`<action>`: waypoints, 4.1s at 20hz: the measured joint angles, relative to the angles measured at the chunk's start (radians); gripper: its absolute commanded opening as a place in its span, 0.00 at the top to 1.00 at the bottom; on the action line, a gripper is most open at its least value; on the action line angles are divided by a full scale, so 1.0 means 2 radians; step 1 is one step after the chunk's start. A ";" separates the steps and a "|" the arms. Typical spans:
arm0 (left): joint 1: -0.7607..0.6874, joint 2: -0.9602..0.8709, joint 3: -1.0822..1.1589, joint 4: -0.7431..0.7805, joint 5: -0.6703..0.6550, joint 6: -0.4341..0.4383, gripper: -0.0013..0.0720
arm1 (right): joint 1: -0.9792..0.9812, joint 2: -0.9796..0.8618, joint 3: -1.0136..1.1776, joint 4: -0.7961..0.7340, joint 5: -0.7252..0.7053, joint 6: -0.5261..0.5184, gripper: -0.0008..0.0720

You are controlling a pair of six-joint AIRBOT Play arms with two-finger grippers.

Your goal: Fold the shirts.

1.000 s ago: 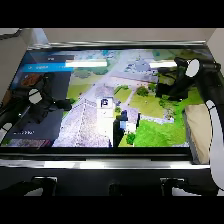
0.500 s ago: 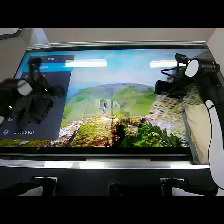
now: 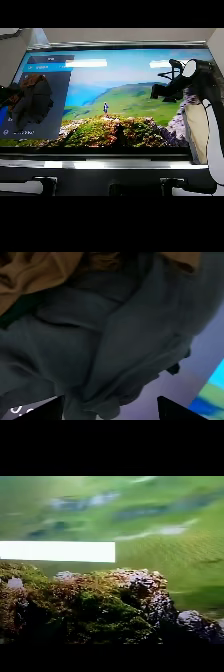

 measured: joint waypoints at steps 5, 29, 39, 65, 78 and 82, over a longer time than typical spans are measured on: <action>0.005 -0.054 -0.014 -0.004 0.037 0.037 0.00 | 0.000 -0.017 0.000 0.014 0.021 -0.006 0.06; -0.202 0.152 0.001 -0.139 0.121 0.148 0.93 | 0.000 0.020 0.000 0.020 0.078 0.006 0.08; -0.438 0.102 -0.128 -0.122 0.128 0.157 0.78 | 0.000 0.073 0.000 0.016 0.101 0.010 0.08; -0.261 0.070 -0.328 -0.220 0.080 0.212 0.06 | 0.000 0.031 -0.170 0.131 0.061 -0.025 0.08; -0.260 0.066 -0.352 -0.248 0.140 0.217 0.93 | 0.086 0.031 -0.198 0.147 0.012 -0.037 0.04; -0.260 0.069 -0.352 -0.249 0.144 0.217 0.93 | 0.132 0.031 -0.251 0.191 -0.048 -0.033 0.04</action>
